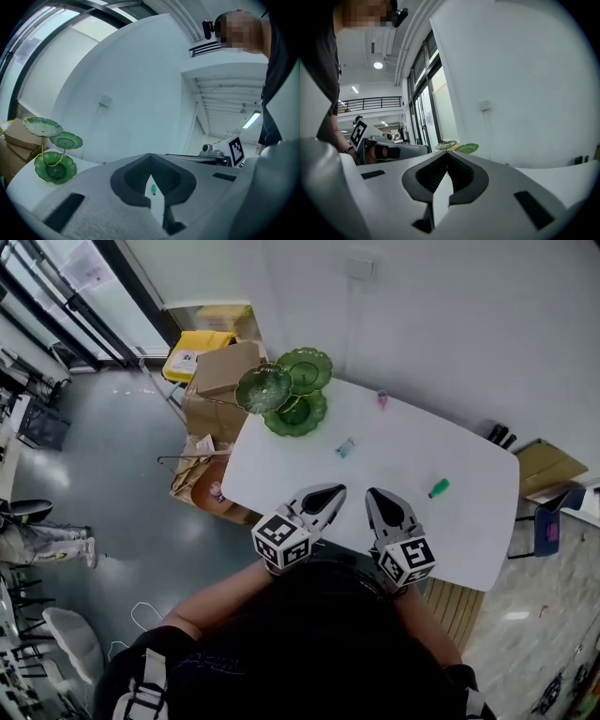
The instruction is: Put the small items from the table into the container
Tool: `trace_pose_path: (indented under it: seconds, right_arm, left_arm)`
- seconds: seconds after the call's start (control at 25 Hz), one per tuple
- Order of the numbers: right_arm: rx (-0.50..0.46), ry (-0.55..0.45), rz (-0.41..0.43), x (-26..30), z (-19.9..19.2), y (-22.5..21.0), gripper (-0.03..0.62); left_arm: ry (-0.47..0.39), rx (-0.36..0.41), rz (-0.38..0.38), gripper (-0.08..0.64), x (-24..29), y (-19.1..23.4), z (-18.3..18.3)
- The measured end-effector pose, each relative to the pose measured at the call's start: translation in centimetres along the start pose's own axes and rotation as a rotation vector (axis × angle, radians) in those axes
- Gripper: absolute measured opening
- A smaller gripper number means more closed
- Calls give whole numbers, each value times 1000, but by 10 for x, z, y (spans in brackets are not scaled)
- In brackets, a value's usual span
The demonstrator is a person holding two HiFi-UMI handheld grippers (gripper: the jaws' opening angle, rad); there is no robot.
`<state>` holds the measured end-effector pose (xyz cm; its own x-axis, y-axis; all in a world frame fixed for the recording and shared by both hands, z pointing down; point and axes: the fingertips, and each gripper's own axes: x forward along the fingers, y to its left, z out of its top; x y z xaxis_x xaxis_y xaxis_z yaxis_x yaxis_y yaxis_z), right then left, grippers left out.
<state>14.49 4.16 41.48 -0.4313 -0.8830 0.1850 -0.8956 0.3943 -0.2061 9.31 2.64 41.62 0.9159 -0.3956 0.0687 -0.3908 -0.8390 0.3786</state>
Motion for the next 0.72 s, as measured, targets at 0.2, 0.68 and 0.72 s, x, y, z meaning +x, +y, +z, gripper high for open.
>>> trace_pose_path:
  seconds: [0.2, 0.68, 0.72]
  right_arm:
    - [-8, -28, -95, 35, 14, -4, 15]
    - [20, -57, -241, 120, 16, 40, 15]
    - [21, -54, -248, 122, 16, 42, 15]
  left_arm:
    - [13, 24, -100, 5, 7, 34, 23]
    - [58, 39, -235, 3, -19, 124, 58]
    - [65, 33, -244, 5, -19, 126, 56]
